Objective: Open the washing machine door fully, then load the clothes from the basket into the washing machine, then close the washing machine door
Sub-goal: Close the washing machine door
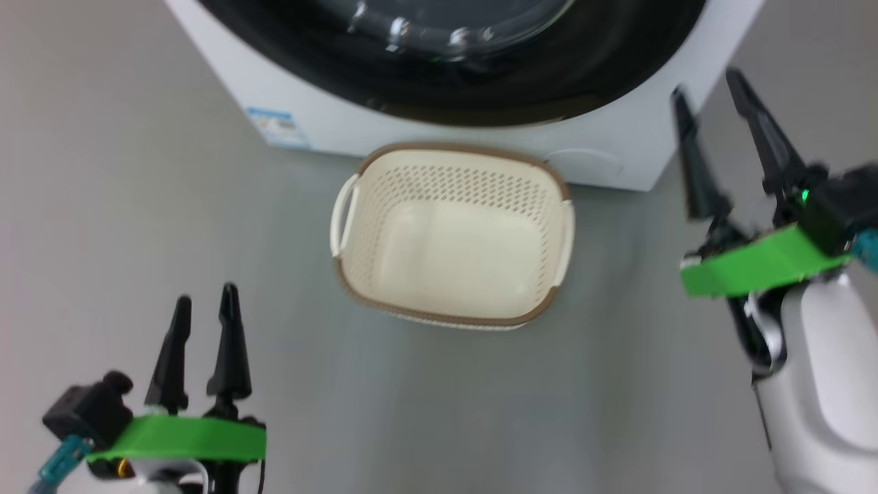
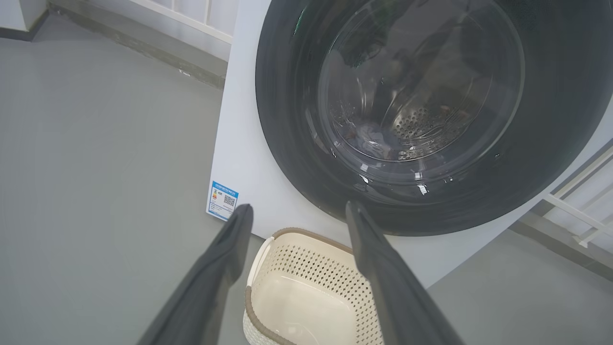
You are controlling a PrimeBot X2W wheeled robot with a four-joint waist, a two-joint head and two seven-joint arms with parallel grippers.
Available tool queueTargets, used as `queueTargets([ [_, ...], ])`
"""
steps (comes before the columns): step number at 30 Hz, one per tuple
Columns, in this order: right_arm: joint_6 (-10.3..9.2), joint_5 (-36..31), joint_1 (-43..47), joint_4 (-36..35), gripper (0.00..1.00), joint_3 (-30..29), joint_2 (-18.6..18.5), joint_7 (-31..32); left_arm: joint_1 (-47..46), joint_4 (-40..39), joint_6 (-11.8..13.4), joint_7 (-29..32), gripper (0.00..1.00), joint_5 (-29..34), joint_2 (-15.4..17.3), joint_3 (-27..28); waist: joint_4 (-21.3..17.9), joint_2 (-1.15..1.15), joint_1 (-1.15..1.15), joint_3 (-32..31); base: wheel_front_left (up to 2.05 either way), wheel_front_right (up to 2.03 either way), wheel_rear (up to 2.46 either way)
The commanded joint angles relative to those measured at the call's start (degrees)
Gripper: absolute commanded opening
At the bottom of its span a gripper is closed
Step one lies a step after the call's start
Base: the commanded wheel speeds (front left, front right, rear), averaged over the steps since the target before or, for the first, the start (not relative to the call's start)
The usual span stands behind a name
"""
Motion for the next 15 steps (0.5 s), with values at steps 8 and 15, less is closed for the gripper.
queueTargets([
  [8, -0.34, 2.2, 12.7, -6.6, 1.0, -0.6, 2.0, 0.0, 4.1, 0.4, 0.1, -0.4, 1.0, 5.3, 1.2, 5.1, -10.0, 0.0, 0.0, -12.0, 0.0, 0.0, 0.0],
  [15, -0.34, 2.1, 21.9, -10.1, 1.0, -4.1, 2.4, 0.0, 6.6, 0.7, 0.4, -0.4, 1.0, 7.5, 1.2, 4.6, -12.5, 0.0, 0.0, -15.4, 0.0, 0.0, 0.0],
])
